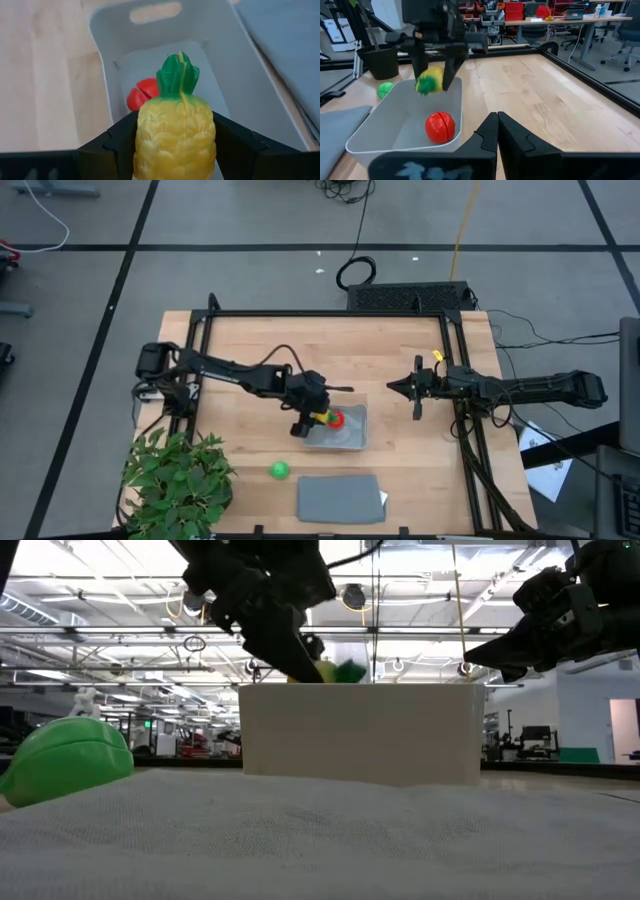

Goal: Pick and placing Produce into tupperware
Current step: Put the yellow pineapple into the gray bin

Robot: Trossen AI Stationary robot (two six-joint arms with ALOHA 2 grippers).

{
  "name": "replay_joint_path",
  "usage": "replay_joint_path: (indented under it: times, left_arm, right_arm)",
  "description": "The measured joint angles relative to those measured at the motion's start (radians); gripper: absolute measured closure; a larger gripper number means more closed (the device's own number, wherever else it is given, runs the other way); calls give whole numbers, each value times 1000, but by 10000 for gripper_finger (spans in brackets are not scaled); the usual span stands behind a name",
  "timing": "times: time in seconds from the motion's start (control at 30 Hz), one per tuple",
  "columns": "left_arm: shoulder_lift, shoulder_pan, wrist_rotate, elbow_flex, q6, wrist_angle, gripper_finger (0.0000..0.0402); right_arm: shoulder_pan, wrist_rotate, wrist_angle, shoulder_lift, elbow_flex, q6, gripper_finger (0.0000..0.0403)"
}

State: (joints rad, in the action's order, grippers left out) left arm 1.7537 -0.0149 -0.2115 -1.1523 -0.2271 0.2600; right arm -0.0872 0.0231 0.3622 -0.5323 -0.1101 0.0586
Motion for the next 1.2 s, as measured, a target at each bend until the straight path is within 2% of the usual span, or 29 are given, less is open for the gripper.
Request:
replay_joint_path:
  times: [0.17,0.5,0.77,1.2]
  left_arm:
    - [39,-7,0,-5,67,0,188]
    - [41,-12,-3,-5,-103,40,188]
    - [69,-13,-51,-6,-262,36,188]
    - [69,-13,-59,-5,-263,24,188]
  right_arm:
    - [0,0,0,0,0,0,403]
    - [0,0,0,-3,0,-3,403]
    - [0,0,0,-5,0,-3,403]
    - [0,0,0,-6,0,-3,403]
